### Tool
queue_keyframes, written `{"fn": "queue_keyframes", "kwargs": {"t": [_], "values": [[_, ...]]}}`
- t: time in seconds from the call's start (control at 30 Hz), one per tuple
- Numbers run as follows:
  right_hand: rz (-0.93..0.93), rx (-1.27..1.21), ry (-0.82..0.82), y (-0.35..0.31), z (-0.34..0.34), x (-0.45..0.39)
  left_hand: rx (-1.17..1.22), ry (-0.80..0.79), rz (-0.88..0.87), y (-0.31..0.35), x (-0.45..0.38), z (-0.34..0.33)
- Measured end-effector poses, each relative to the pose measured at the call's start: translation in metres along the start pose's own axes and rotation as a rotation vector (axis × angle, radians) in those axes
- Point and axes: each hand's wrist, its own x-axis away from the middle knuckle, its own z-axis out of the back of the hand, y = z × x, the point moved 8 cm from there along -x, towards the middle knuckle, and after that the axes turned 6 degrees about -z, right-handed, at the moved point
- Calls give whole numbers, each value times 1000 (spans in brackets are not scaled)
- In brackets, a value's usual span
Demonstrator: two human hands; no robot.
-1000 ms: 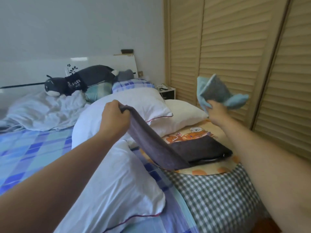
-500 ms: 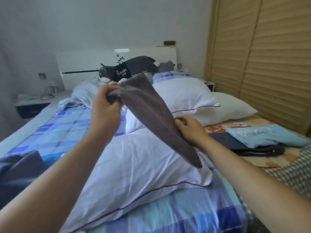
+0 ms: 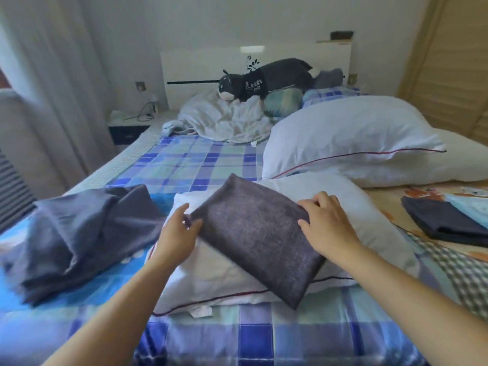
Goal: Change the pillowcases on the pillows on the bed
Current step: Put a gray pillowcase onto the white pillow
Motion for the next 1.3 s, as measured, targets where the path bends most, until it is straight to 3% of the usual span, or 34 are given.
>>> {"fn": "queue_keyframes", "kwargs": {"t": [0.1, 0.17, 0.3, 0.37, 0.43, 0.5, 0.6, 0.67, 0.83, 0.9, 1.07, 1.23, 1.3], "values": [[22, -7, 57, -5, 9, 9, -59, 33, -43, 11, 0, 4], [43, -84, 192, -9, 23, 26, -116, 88, -65, 23, 14, 12], [-126, -364, 391, 2, 40, 81, -32, 139, 115, 13, 62, 17], [-232, -417, 254, 13, 19, 97, 414, 35, 291, 6, 81, 0], [-278, -406, -32, 16, -12, 109, 794, -85, 471, 4, 97, -19], [-308, -428, -203, 14, -29, 120, 760, -56, 471, -2, 97, -19], [-335, -671, -259, -4, -30, 121, 543, 16, 320, -2, 96, -4], [-254, -787, -279, -29, -20, 106, 505, -52, 230, 14, 100, -1], [72, -565, -575, -116, -23, 87, 418, -287, 58, 48, 110, 5], [100, -660, -610, -138, -22, 87, 488, -406, 69, 62, 117, 9], [-6, -939, -428, -126, 22, 48, 649, -591, 70, 108, 109, 29], [-224, -1167, -139, -89, 107, -48, 507, -291, -14, 149, 7, 103], [-266, -1312, -56, -74, 151, -89, 565, -206, -1, 169, -28, 137]]}}
